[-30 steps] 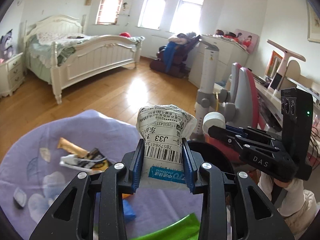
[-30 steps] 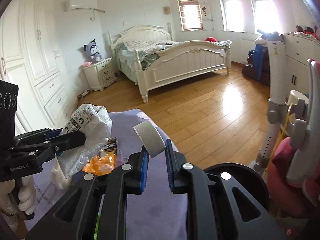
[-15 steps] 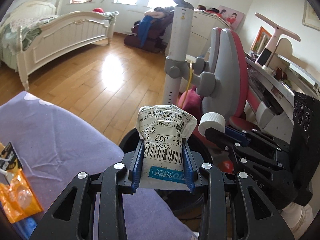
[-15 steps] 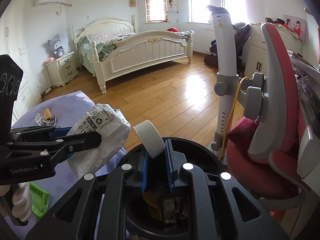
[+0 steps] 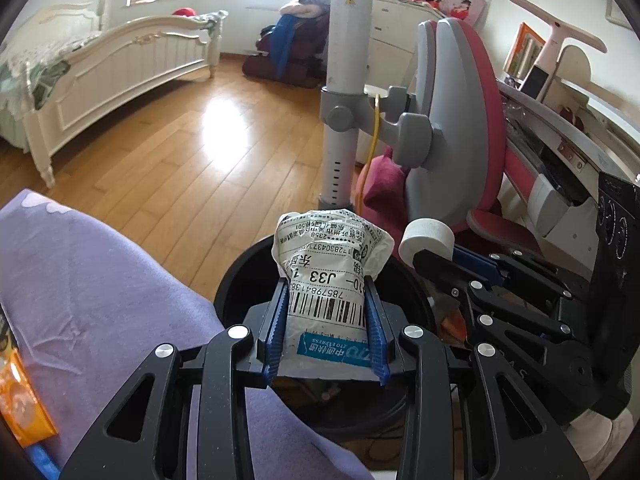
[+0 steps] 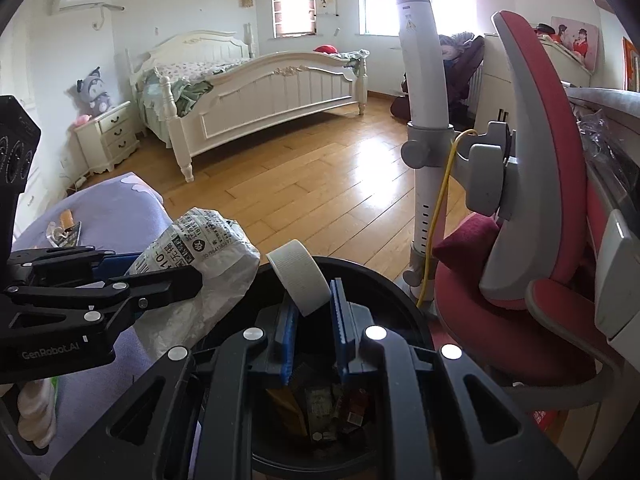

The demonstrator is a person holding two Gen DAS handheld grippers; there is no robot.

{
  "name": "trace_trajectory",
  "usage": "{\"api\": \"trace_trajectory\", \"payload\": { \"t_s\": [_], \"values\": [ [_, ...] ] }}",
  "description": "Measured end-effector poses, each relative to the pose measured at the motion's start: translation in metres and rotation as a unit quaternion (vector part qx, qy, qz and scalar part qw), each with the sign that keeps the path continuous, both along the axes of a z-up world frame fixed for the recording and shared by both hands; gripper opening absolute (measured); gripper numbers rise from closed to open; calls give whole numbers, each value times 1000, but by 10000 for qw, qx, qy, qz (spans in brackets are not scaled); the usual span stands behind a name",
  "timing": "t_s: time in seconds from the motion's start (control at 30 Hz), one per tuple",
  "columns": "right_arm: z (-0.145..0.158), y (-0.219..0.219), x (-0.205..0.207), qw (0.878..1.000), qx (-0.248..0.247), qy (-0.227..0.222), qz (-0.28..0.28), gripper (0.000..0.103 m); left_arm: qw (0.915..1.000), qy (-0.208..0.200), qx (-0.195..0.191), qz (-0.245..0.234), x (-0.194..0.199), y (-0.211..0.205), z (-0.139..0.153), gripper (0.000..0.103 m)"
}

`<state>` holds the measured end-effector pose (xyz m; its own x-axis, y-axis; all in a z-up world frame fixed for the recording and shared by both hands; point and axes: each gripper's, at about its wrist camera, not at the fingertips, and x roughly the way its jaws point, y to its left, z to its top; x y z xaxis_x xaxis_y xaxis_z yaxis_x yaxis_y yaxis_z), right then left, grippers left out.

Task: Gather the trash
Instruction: 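Carry the tape roll and tissue bag over the black bin, then open both tools to drop the tape roll and tissue bag into the bin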

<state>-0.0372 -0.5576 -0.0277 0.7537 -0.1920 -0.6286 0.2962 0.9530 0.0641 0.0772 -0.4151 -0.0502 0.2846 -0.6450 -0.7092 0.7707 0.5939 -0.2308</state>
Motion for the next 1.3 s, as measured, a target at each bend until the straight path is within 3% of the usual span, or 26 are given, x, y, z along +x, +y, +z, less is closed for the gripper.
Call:
{"api": "trace_trajectory", "payload": {
  "t_s": [0.87, 0.97, 1.0, 1.03, 1.1, 1.23, 1.3],
  "values": [
    [-8, -12, -5, 9998, 26, 95, -163, 17, 9997, 19, 201, -128, -3, -20, -9, 36],
    [-8, -13, -5, 9997, -2, 108, -220, 19, 9994, 42, 272, -186, -2, -24, -11, 40],
    [-9, -14, -6, 9996, -31, 122, -261, 21, 9994, -14, 323, -157, -3, -25, -11, 49],
    [-9, -14, -6, 9994, -64, 138, -296, 25, 9992, -85, 374, -118, -4, -26, -10, 56],
    [-8, -16, -8, 9994, -69, 136, -317, 38, 9988, -264, 412, -38, -7, -25, -7, 79],
    [-4, -21, -15, 9990, 21, 39, -443, 72, 9979, -488, 430, 41, -13, -19, 3, 90],
    [-1, -24, -19, 9989, 100, -68, -461, 85, 9973, -579, 447, 69, -15, -12, 10, 96]
  ]
}}
